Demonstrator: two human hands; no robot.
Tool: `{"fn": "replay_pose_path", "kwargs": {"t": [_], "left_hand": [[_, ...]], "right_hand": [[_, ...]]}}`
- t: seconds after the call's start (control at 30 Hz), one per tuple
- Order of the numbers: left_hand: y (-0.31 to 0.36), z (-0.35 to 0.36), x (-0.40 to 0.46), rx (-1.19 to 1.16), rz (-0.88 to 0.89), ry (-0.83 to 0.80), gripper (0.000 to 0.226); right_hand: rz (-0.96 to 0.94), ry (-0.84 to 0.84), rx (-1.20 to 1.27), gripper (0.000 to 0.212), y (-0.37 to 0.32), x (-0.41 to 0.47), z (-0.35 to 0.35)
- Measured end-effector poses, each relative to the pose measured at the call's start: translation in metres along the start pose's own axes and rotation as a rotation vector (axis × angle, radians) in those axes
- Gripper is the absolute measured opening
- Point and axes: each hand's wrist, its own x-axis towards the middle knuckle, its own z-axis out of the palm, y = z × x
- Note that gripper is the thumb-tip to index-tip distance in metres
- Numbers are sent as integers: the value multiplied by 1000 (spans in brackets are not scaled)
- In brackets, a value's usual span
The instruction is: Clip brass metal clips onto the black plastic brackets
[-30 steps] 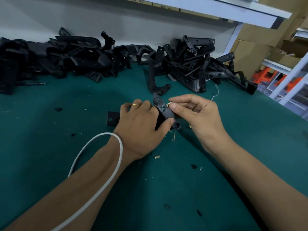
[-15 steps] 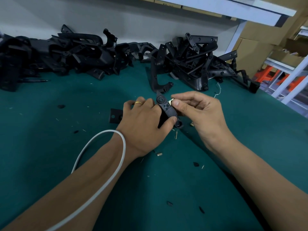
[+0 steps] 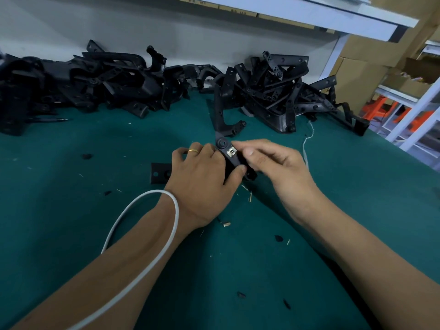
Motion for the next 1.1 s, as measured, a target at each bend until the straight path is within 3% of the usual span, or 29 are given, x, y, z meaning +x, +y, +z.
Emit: {"fn": "replay_pose_path", "kwargs": {"t": [0.07,0.17,0.3,0.5,0.63,0.8,1.1], "left_hand": [[-1,-2,2,58,-87,35,73],[-9,-7,3,42,-324,178,71],[-15,-14,0,-68,-528,300,58],[-12,-11,1,-23,-516,231,60],[-11,-10,1,6,-471,179,66],[-9,-9,1,18,-444,190,66],[-11,-7,1,20,-463,224,66]], "right_hand": [[21,84,-88,25,3,4,-4],[-21,229,-426,21,10,8,-13],[-90,140,-638,15,14,7,-21],[-131,-110,-847,23,15,12,5],[-74,-117,-860,17,15,15,7],[-151,-147,-878,5,16,16,6],[-220,-195,-918,25,17,13,14]]}}
